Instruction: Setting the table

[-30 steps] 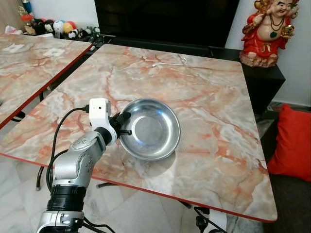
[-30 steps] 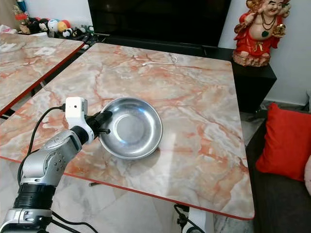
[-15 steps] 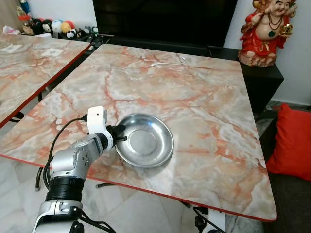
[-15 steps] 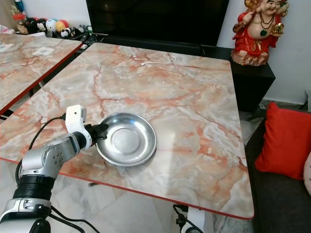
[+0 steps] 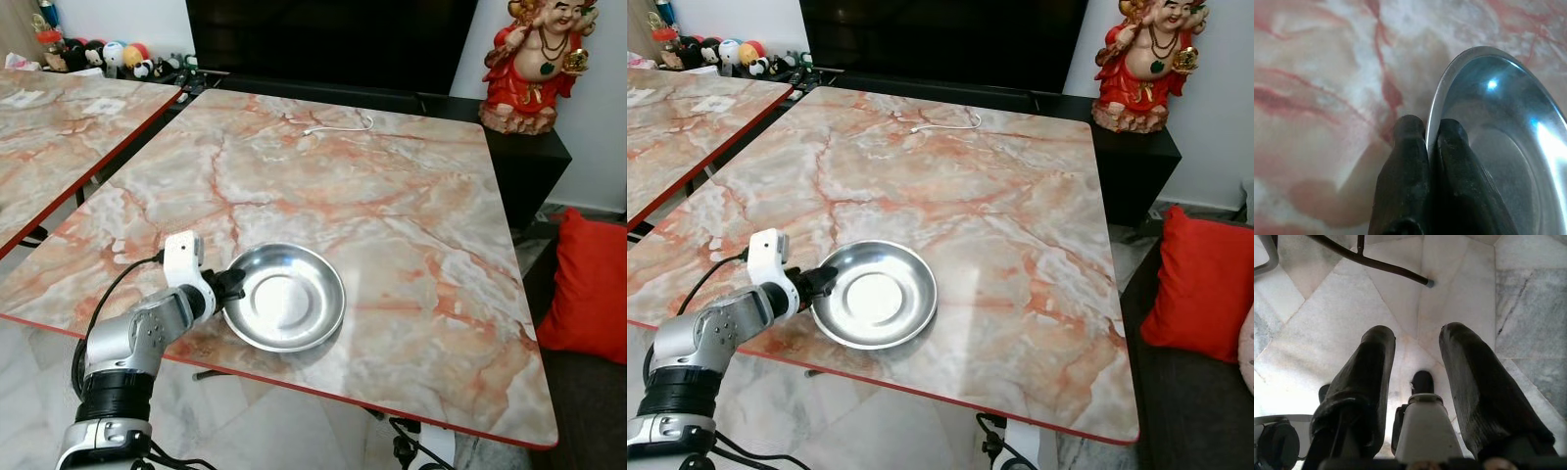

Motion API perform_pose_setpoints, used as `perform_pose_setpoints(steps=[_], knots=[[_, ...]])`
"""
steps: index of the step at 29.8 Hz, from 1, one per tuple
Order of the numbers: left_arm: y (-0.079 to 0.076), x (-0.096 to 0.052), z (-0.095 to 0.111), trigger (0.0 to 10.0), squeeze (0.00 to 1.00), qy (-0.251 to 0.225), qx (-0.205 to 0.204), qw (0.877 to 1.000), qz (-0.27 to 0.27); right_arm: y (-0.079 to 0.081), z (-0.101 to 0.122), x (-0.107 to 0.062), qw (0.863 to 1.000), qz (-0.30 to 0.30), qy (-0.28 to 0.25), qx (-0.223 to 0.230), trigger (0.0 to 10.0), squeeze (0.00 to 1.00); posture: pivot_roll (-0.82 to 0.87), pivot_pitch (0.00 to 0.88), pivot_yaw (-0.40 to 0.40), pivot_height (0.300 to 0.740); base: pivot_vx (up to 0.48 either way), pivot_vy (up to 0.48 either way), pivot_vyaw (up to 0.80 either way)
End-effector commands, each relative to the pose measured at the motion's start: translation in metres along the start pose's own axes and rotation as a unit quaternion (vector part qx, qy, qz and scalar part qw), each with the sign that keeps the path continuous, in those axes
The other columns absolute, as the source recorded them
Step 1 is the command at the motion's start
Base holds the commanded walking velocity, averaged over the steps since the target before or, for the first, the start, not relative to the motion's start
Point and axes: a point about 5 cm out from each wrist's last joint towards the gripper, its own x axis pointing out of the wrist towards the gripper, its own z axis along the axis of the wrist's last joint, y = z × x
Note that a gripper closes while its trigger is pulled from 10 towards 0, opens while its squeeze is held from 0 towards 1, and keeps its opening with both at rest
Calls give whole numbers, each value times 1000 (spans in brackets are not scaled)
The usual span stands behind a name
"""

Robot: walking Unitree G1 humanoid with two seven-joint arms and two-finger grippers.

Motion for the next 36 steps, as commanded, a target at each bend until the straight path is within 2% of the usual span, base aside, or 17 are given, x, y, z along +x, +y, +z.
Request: perform_pose_setpoints(steps=[1,6,8,9,10,12,15,16,20,21,23,30,31,32,33,36], knots=[[4,-3,-2,10000,0,8,3,1000,12,0,-2,0,1000,0,6,0,10000,0,80,0,-26,740,0,0,0],[5,-3,-6,10000,0,11,2,1000,14,1,-2,0,1000,2,6,-1,10000,0,79,0,-24,740,0,0,0],[5,-3,-7,10000,78,12,12,1000,14,1,-2,0,1000,2,5,-1,10000,0,77,0,-21,740,0,0,0],[6,-3,-8,10000,412,13,17,1000,18,1,-2,0,1000,2,5,0,10000,0,78,0,-22,740,0,0,0],[6,-3,-8,10000,412,13,17,1000,19,1,-2,0,1000,2,5,0,10000,0,78,0,-22,740,0,0,0],[10,-4,-8,10000,478,12,26,999,32,1,-2,0,1000,2,5,-1,10000,0,79,0,-23,740,0,0,0],[10,-4,-8,10000,502,12,26,999,34,1,-2,0,1000,2,5,-1,10000,0,78,0,-24,740,0,0,0],[11,-4,-8,10000,541,11,27,999,34,1,-2,0,1000,2,5,-1,10000,0,78,0,-24,740,0,0,0],[12,-6,-8,10000,565,12,50,998,42,1,-2,0,1000,1,5,-2,10000,0,80,0,-25,740,0,0,0],[13,-6,-8,10000,667,12,52,998,43,0,-2,0,1000,1,5,-2,10000,0,79,1,-27,740,0,0,0],[13,-6,-9,10000,690,11,55,997,44,0,-1,0,1000,1,5,-2,10000,0,78,4,-28,740,0,0,0],[11,-8,-3,10000,643,-4,66,997,44,0,-1,0,1000,1,5,-3,10000,0,81,8,-33,740,0,0,0],[11,-9,-1,10000,569,-10,70,997,43,0,-1,0,1000,1,5,-3,10000,0,81,8,-33,740,0,0,0],[10,-10,2,10000,251,-20,83,995,41,0,-1,0,1000,1,5,-3,10000,0,81,8,-33,740,0,0,0],[8,-11,6,10000,0,-29,100,994,36,-1,-1,0,1000,1,5,-3,10000,0,82,9,-34,740,0,0,0],[-2,-16,15,10000,0,-55,119,991,2,-1,-1,0,1000,2,5,-5,10000,0,86,11,-36,740,0,0,0]])
